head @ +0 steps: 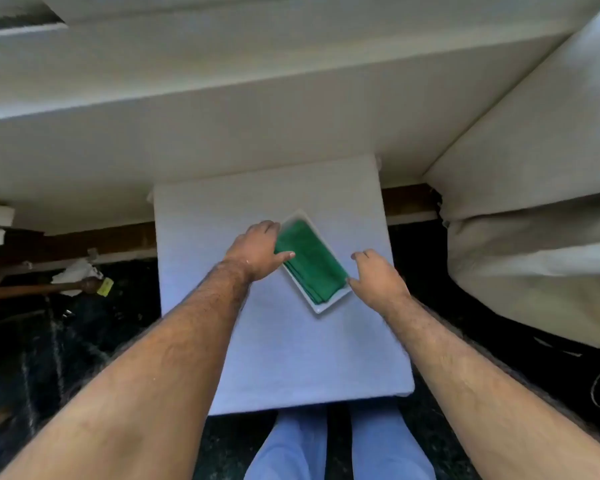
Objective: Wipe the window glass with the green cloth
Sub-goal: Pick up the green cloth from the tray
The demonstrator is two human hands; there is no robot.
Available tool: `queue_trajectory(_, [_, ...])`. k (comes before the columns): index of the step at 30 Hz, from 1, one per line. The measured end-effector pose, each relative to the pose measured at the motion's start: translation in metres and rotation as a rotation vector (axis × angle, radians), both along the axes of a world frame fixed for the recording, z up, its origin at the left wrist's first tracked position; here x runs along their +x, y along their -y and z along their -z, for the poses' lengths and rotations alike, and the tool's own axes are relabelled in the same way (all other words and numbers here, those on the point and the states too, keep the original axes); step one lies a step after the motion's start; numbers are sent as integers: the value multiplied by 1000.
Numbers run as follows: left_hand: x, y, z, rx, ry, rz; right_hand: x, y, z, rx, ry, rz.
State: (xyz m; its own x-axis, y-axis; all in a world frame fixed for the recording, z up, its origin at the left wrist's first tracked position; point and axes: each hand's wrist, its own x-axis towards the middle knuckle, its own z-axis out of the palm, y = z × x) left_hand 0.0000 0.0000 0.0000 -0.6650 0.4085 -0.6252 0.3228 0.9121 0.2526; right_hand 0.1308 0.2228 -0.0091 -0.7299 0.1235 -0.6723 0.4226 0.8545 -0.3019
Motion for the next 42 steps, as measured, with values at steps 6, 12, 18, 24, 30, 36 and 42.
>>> queue_trajectory(6, [11,-11,61,-56,-19,-18,12,14,61,1,-7,138])
queue_trajectory(12, [12,-24,93,-103,-143,-12,17,22,88,45,-56,231])
queue_trajectory(18, [11,-32,107,-162,-177,-73,15,25,99,54,-55,268])
queue_trajectory(24, [18,-33,96,-15,-32,-370,12,25,86,-60,-86,397])
queue_trajectory(30, [24,-19,70,276,130,-796,13,18,65,-352,-147,701])
queue_trajectory(36, [28,1,21,527,300,-1034,6,2,22,-539,-118,828])
queue_trajectory(42, [22,5,-72,721,339,-1040,-13,-19,-64,-582,-238,793])
